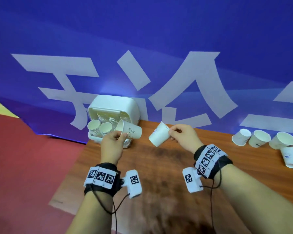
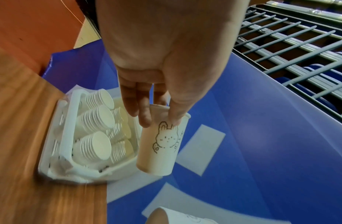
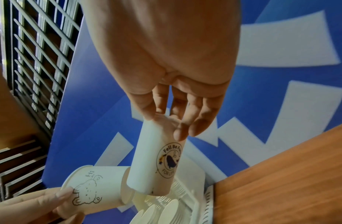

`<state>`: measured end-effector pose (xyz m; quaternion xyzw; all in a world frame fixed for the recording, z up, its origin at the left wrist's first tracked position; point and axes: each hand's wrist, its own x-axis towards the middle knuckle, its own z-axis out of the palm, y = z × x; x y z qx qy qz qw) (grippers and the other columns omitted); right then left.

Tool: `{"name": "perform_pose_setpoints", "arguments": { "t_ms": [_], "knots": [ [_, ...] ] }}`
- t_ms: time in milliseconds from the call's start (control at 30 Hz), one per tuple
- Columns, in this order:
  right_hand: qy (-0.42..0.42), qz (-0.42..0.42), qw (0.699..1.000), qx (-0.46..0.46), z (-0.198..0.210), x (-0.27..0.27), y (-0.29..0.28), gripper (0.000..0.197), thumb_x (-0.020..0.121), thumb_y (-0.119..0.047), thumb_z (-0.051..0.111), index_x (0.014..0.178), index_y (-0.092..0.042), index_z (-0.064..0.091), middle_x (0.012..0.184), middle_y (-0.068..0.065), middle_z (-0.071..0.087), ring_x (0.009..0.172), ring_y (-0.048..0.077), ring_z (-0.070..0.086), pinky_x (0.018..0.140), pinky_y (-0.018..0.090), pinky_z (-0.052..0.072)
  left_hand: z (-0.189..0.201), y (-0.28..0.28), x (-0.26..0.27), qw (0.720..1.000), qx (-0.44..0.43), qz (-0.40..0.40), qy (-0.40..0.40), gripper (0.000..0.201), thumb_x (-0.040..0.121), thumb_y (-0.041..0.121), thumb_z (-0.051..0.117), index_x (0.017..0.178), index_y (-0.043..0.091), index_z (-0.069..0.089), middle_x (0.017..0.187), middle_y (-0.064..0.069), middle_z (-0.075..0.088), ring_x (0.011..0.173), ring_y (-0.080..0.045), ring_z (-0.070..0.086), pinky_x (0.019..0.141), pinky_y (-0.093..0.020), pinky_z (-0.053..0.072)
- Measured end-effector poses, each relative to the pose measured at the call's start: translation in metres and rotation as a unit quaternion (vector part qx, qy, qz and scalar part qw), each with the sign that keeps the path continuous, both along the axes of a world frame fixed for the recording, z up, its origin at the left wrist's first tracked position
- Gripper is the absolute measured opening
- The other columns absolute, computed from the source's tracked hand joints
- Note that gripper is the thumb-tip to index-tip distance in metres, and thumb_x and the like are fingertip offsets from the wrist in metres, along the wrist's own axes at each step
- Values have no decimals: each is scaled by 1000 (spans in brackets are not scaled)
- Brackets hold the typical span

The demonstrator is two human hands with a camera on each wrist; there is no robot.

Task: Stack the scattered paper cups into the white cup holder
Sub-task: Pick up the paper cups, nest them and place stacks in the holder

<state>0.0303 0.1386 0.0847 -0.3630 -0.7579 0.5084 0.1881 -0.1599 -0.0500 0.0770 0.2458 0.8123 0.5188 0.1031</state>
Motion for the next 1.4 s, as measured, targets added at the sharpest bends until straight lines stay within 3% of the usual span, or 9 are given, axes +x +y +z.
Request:
{"name": "perform_pose_setpoints", "arguments": {
  "t_ms": [100, 400, 533, 600, 733, 833, 1067, 1300, 1400],
  "knots": [
    [-13, 22, 1000, 11, 1, -60, -24, 9, 88, -15, 62, 84, -13, 70, 79, -1, 71, 76, 17, 68, 75, 30, 54, -5, -29, -50, 1000, 1, 23, -17, 12, 89, 22, 64, 80, 17, 71, 74, 5, 70, 75, -12, 63, 71, -29, 45],
    [-41, 68, 996, 43, -24, -206, -68, 13, 84, -22, 67, 71, -25, 70, 72, -13, 70, 75, 11, 66, 81, 40, 54, -37, -88, -186, 993, 2, 91, -75, 13, 84, 26, 57, 78, 21, 67, 76, 5, 69, 75, -18, 62, 77, -39, 50],
    [-52, 52, 996, 46, -36, -244, -82, 17, 86, -18, 64, 70, -22, 70, 70, -7, 69, 72, 12, 63, 74, 31, 49, -48, -95, -221, 994, 2, 88, -71, 14, 85, 24, 58, 74, 21, 67, 71, 5, 67, 70, -16, 59, 74, -40, 51],
    [-51, 42, 996, 53, -38, -259, -86, 16, 87, -18, 62, 74, -19, 71, 74, -4, 70, 74, 15, 63, 72, 30, 49, -51, -94, -235, 994, 0, 83, -69, 15, 86, 22, 58, 75, 22, 68, 71, 5, 68, 70, -16, 59, 74, -39, 51],
    [-61, 49, 993, 87, -38, -284, -85, 14, 90, -21, 61, 83, -21, 73, 82, -11, 70, 78, 7, 62, 69, 19, 46, -56, -85, -259, 996, -12, 62, -65, 15, 89, 22, 58, 81, 24, 70, 77, 5, 69, 70, -14, 58, 76, -39, 51],
    [-84, 67, 987, 122, -41, -298, -81, 14, 91, -22, 60, 89, -19, 73, 89, -8, 70, 84, 7, 61, 76, 23, 46, -60, -73, -271, 997, -25, 41, -53, 14, 90, 23, 58, 89, 22, 72, 87, 3, 70, 80, -15, 62, 82, -40, 52],
    [-131, 130, 960, 211, -59, -316, -73, 18, 91, -15, 56, 79, -15, 70, 83, -4, 65, 84, 11, 56, 75, 26, 43, -72, -50, -283, 996, -88, -9, 9, 13, 92, 18, 60, 91, 13, 72, 90, -2, 68, 86, -21, 62, 81, -36, 50],
    [-195, 214, 919, 269, -84, -335, -67, 18, 94, -24, 55, 95, -18, 71, 96, 2, 62, 96, 23, 56, 80, 43, 49, -100, -33, -292, 985, -142, -73, 67, 11, 88, 12, 64, 93, 9, 73, 94, -8, 66, 88, -25, 60, 77, -31, 44],
    [-219, 248, 900, 284, -96, -339, -68, 20, 96, -25, 52, 98, -18, 71, 99, 3, 62, 99, 26, 54, 81, 41, 47, -108, -25, -295, 976, -180, -91, 79, 13, 88, 18, 65, 94, 12, 74, 97, -6, 65, 90, -24, 58, 76, -30, 42]
  ]
}}
